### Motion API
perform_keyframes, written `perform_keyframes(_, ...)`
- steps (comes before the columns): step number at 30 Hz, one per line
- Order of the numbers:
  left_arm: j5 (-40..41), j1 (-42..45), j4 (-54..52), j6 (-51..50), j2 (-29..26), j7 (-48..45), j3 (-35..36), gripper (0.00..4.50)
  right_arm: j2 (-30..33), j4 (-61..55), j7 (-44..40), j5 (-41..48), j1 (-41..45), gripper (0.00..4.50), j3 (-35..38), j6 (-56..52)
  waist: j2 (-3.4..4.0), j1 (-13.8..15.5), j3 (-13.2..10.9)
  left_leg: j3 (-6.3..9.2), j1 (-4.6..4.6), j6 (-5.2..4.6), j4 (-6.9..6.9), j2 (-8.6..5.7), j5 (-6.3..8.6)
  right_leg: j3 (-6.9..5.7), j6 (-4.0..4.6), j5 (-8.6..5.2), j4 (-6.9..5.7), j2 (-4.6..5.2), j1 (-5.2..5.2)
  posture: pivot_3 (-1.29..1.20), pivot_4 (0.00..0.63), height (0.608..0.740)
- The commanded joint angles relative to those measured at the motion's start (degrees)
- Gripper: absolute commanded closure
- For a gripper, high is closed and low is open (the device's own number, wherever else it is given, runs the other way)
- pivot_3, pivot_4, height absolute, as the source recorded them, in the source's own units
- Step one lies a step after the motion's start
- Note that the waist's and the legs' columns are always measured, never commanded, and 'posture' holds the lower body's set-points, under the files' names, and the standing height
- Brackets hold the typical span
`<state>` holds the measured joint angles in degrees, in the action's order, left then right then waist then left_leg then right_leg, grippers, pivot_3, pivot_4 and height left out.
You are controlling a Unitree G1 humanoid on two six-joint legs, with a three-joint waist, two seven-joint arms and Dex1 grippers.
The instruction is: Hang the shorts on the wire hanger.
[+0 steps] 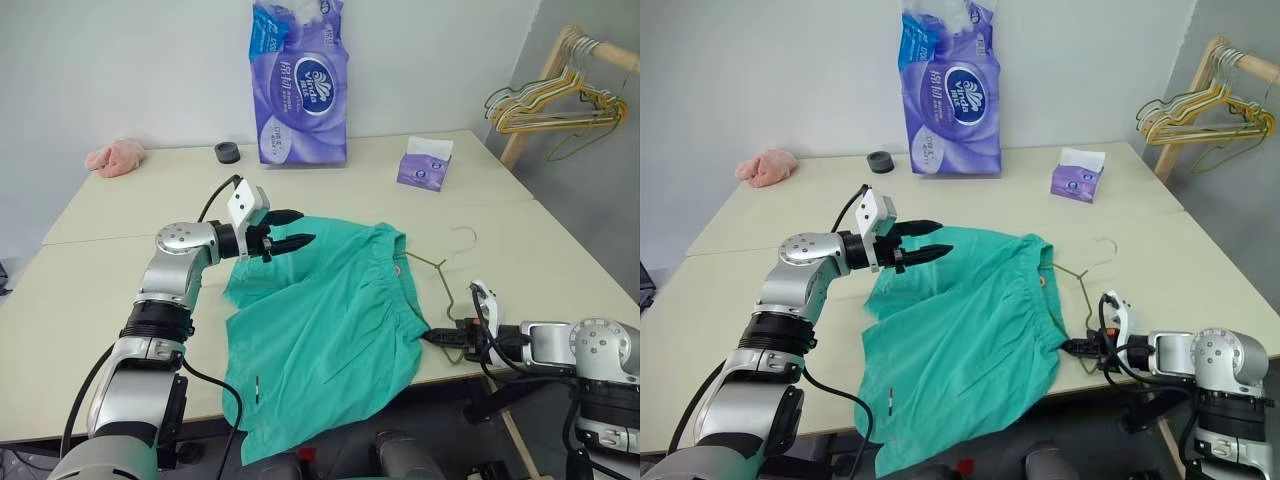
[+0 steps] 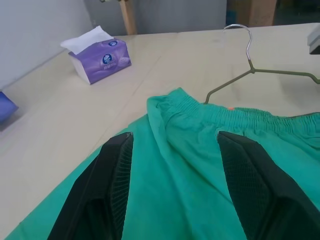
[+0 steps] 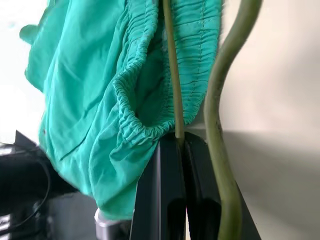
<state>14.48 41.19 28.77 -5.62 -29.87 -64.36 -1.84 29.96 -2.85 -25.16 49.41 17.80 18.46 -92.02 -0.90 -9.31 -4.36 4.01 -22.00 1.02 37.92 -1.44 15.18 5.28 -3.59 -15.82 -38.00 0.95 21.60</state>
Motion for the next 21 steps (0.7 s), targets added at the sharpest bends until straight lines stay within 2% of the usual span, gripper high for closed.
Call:
perform_keyframes(1, 0.56, 1.1, -1.47, 0.86, -1.03, 0.4, 1.95, 1.67, 10.77, -7.78, -7.47, 7.32, -5.36, 4.5, -3.82, -0.47, 0.07, 0.48, 0.01, 0.06, -0.07, 0.0, 0.0, -0.11, 0.0, -0.06, -0.03, -0.02, 0.01, 0.09, 0.02, -0.19, 0.038, 0.74)
perform_keyframes(5, 0.4, 1.07, -1.12, 1.05, -1.16, 0.4, 2.1, 1.67, 15.49, -11.79, -10.71, 11.53, -9.19, 4.5, -7.2, -0.47, -0.04, 0.15, 0.07, 0.1, -0.11, -0.11, 0.0, -0.09, 0.06, -0.13, -0.08, -0.05, 0.05, 0.11, 0.02, -0.19, 0.036, 0.74)
perform_keyframes(7, 0.3, 1.14, -1.16, 1.1, -1.0, 0.34, 2.1, 1.67, 15.81, -12.34, -10.86, 10.88, -9.46, 4.5, -8.49, -0.45, -0.04, -0.14, 0.07, 0.03, -0.04, -0.11, 0.01, -0.07, 0.06, -0.06, -0.15, -0.09, 0.01, 0.1, 0.01, -0.19, 0.036, 0.74)
perform_keyframes(13, 0.05, 1.63, -0.62, 1.36, -0.81, 0.1, 2.0, 1.67, 12.55, -4.51, -8.88, 6.03, -2.51, 4.5, -9.3, 1.22, -0.04, -0.31, 0.06, -0.08, 0.03, -0.1, 0.03, -0.02, 0.06, 0.06, -0.35, -0.19, 0.02, 0.03, -0.01, -0.2, 0.036, 0.74)
perform_keyframes(16, 0.13, 2.42, -0.19, 1.38, -0.48, -0.14, 1.89, 1.67, 12.03, 0.57, -9.53, 3.39, 2.09, 4.5, -11.15, 2.18, -0.04, -0.24, 0.06, -0.05, -0.02, -0.1, 0.02, -0.03, 0.06, 0.03, -0.09, -0.03, 0.02, 0.06, 0.02, -0.2, 0.038, 0.74)
perform_keyframes(21, 0.31, 2.8, -0.01, 1.32, -0.09, -0.55, 1.9, 1.67, 10.8, 6.05, -10.59, 0.22, 6.53, 4.5, -14.09, 3.56, -0.04, -0.2, 0.06, -0.05, -0.04, -0.11, 0.03, -0.1, 0.06, 0.03, -0.11, -0.01, 0.02, 0.11, 0.04, -0.19, 0.038, 0.74)
